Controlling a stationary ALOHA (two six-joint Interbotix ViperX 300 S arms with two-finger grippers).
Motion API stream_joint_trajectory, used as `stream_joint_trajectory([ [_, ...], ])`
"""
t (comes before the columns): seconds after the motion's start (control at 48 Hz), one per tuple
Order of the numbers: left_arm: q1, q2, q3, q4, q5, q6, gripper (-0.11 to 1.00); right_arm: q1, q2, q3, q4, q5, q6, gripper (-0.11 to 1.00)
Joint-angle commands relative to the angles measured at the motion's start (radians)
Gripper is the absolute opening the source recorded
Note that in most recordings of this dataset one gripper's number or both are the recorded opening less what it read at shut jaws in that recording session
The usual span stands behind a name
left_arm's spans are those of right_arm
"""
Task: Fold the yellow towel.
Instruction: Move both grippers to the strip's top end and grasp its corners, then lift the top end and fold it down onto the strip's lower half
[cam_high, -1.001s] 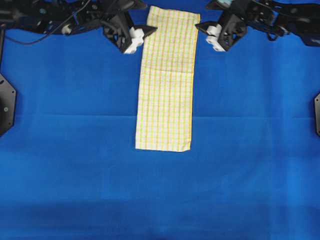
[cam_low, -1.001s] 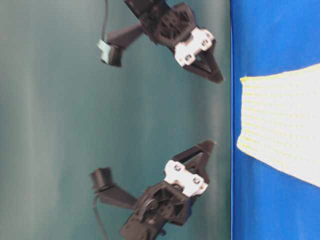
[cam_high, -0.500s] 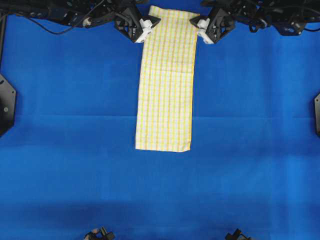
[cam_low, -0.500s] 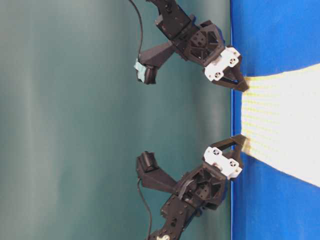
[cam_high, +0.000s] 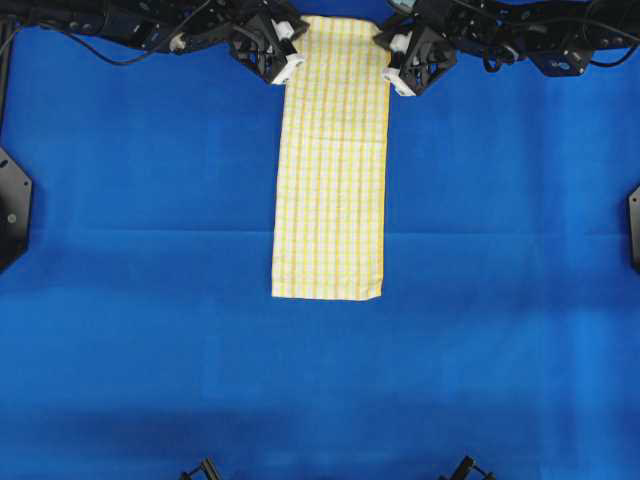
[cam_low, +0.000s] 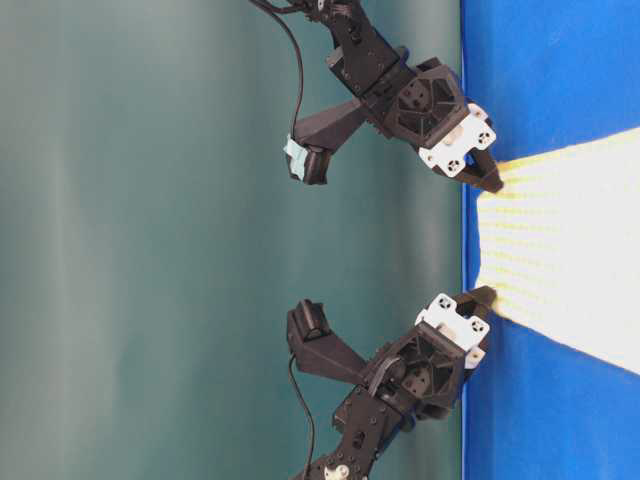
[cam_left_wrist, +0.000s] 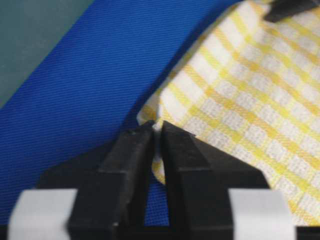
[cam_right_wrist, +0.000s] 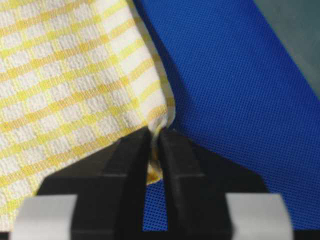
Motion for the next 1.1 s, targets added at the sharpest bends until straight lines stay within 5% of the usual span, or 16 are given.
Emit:
stream_joint_trajectory([
  [0.0, -0.006, -0.015, -0.017, -0.003, -0.005, 0.0, 0.02, -0.005, -0.011, -0.014, -0.006, -0.005, -0.002, 0.06],
  [0.73, -0.011, -0.186, 0.037, -0.003, 0.04, 0.009, 0.03, -0.002, -0.141, -0.031, -0.018, 0.035, -0.012, 0.06],
  [1.084, -0.098, -0.249, 0.098, -0.002, 0.04, -0.009, 0.02, 0.054, -0.192, 0.02, -0.02, 0.054, -0.008, 0.06],
])
